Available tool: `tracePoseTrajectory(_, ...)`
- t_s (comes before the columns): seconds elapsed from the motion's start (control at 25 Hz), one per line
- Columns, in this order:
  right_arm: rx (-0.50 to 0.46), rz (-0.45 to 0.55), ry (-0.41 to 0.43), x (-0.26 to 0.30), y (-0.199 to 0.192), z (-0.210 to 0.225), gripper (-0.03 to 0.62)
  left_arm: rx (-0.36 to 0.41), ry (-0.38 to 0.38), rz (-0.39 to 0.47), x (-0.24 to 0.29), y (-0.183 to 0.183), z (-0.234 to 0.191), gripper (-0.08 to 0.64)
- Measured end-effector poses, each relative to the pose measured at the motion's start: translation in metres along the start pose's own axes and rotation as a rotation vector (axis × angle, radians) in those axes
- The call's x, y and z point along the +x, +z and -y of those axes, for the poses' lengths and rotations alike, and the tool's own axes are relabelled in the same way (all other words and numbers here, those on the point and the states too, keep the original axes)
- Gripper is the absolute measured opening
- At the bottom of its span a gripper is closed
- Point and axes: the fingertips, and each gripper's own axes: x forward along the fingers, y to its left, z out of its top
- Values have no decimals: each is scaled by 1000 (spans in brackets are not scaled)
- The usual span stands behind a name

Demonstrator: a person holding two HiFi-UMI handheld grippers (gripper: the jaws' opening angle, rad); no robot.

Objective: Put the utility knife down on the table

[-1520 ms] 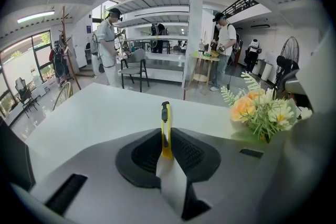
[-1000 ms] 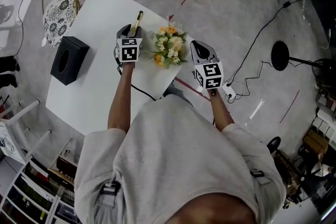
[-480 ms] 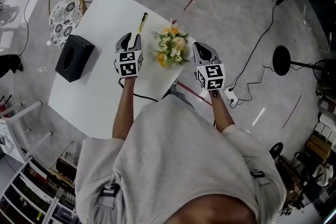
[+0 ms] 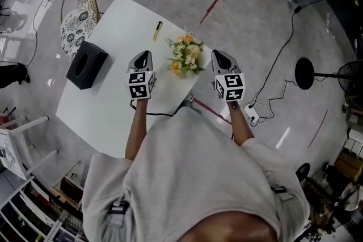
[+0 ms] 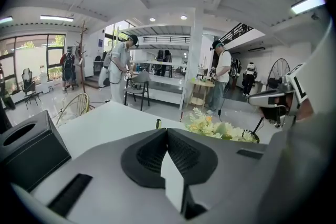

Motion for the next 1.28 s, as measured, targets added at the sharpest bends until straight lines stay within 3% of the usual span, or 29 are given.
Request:
tracePoseTrajectory(0.84,-81,232,-29,-35,97,3,31,82,-13,304,-52,123,31,20)
tracePoseTrajectory(1.28,-100,284,-31,-48,116,1,31,89,1,354,-68,136,40,20)
